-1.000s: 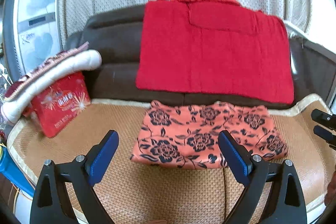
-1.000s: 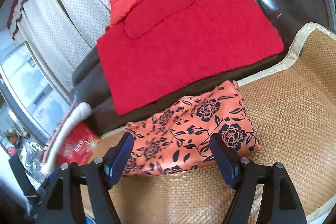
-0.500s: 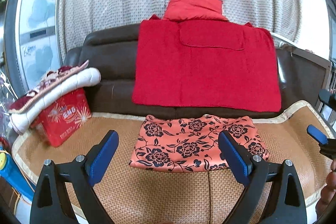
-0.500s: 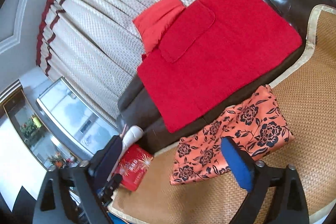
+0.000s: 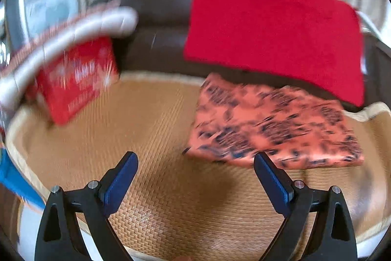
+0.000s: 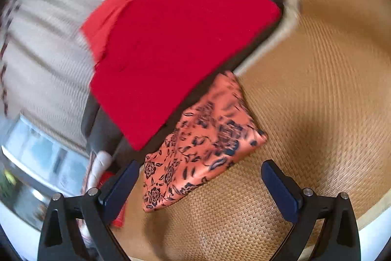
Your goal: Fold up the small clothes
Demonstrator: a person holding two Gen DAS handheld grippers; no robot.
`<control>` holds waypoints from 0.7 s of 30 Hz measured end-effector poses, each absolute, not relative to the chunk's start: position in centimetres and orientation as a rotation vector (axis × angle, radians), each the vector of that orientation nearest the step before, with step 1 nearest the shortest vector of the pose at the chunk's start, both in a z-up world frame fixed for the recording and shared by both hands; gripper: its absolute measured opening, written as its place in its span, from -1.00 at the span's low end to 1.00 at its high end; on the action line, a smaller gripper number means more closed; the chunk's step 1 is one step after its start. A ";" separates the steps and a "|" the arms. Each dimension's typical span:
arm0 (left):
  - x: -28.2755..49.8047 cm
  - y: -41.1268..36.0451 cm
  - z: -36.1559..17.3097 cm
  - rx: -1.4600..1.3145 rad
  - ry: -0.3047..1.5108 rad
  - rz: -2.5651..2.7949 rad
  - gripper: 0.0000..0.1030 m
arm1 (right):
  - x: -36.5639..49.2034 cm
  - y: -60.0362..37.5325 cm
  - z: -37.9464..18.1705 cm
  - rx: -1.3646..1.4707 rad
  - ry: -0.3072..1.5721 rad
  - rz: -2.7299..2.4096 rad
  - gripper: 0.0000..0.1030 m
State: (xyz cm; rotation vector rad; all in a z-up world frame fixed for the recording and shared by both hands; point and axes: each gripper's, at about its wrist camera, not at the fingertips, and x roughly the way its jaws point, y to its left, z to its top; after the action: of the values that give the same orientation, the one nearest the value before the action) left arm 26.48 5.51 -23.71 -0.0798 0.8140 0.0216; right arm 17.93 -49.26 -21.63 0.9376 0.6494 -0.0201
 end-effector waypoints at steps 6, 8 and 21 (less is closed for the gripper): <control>29.8 8.7 -28.9 -0.288 0.894 0.006 0.86 | 21.5 -50.1 -28.3 1.135 0.709 -0.001 0.98; 30.4 9.0 -30.0 -0.359 0.896 -0.023 0.86 | 22.4 -50.1 -29.2 1.142 0.698 -0.039 0.95; 34.8 7.3 -34.2 -0.594 0.978 -0.064 0.34 | 29.0 -50.2 -33.5 1.138 0.683 -0.169 0.57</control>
State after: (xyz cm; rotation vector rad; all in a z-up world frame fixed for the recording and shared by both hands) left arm 34.79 7.28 -34.15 -0.5939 0.9777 -0.0640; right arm 28.98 -50.19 -33.48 1.1383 0.6832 -0.1686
